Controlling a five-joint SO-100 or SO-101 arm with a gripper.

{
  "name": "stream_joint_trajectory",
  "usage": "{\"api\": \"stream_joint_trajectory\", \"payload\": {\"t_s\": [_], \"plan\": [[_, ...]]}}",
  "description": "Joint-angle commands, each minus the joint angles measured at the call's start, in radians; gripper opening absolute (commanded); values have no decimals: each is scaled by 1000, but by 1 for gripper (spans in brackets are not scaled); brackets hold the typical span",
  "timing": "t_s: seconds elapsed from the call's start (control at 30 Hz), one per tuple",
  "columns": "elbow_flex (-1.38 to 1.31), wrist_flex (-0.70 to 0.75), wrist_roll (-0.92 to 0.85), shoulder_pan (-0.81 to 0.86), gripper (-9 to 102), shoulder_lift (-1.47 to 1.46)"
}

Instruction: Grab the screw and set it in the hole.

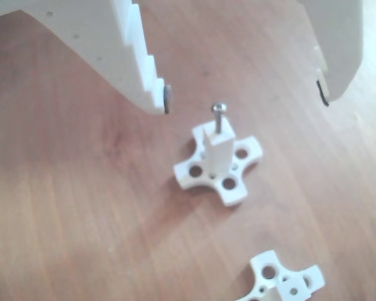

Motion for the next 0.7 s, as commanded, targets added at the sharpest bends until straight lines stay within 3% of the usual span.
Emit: {"api": "stream_joint_trajectory", "payload": {"t_s": [0.0,0.4,0.53,0.67], "plan": [[23,-2,2,6,34,173],[333,-6,-94,94,33,592],[436,-12,-120,115,27,726],[560,-35,-153,127,12,856]]}}
